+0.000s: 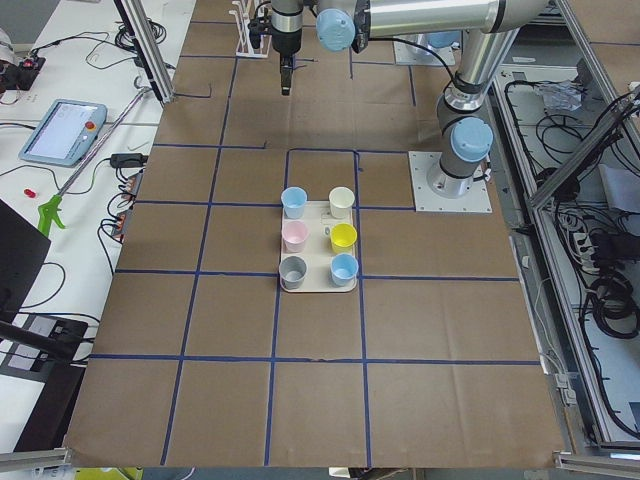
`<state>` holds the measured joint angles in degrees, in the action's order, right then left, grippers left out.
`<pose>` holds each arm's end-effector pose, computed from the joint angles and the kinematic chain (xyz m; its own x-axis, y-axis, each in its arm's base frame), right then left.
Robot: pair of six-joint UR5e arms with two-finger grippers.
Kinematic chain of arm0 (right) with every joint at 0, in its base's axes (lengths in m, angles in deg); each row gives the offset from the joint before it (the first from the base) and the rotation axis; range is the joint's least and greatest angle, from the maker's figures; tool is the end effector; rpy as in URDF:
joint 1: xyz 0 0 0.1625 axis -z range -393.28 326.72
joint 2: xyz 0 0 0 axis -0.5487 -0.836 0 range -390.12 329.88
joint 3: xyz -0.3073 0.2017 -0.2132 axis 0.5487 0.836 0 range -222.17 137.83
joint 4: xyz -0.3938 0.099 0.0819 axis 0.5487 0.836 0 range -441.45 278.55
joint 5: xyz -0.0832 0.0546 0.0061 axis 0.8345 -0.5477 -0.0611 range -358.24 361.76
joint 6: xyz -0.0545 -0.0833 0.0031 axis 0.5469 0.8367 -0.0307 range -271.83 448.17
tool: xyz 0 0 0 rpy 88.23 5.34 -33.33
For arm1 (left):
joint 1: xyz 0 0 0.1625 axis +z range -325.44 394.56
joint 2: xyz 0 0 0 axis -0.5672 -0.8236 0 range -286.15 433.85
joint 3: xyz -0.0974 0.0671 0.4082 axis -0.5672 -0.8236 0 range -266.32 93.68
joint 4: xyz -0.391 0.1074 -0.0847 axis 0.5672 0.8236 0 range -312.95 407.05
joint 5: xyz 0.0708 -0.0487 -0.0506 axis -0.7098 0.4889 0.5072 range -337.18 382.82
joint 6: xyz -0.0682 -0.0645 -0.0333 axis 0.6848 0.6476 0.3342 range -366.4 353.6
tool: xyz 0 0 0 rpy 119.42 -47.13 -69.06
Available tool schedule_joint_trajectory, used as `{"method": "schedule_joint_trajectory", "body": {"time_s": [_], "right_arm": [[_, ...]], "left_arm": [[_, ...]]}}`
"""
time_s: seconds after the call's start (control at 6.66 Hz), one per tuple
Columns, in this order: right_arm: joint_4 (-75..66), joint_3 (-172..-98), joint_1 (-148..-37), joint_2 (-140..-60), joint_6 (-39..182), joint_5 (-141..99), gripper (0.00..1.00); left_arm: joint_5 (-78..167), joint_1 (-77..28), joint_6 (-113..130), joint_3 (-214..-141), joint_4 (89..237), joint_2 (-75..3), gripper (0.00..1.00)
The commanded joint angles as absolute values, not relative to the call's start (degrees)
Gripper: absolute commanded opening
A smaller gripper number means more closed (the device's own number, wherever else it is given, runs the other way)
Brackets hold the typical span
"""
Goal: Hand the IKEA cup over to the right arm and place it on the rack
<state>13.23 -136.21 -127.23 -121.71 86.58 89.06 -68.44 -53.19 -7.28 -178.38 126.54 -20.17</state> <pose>0.1710 -0.4729 0.4750 -0.9979 -0.0431 -0.0481 -0.0413 0.9984 -0.0376 -0.1102 -0.5316 0.4533 -0.9994 -0.0257 -0.0231 -0.0239 0.9967 -0.0769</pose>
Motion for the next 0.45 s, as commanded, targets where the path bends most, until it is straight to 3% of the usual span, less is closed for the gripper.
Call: {"method": "schedule_joint_trajectory", "body": {"time_s": [0.0, 0.3], "right_arm": [[13.3, -136.21, -127.23, -121.52, 86.59, 88.77, 1.0], [13.3, -136.21, -127.23, -121.52, 86.59, 88.77, 1.0]], "left_arm": [[-68.77, -49.06, -13.39, -178.43, 126.51, -20.19, 0.99], [-68.77, -39.93, -20.86, -179.13, 126.6, -20.02, 0.99]]}}
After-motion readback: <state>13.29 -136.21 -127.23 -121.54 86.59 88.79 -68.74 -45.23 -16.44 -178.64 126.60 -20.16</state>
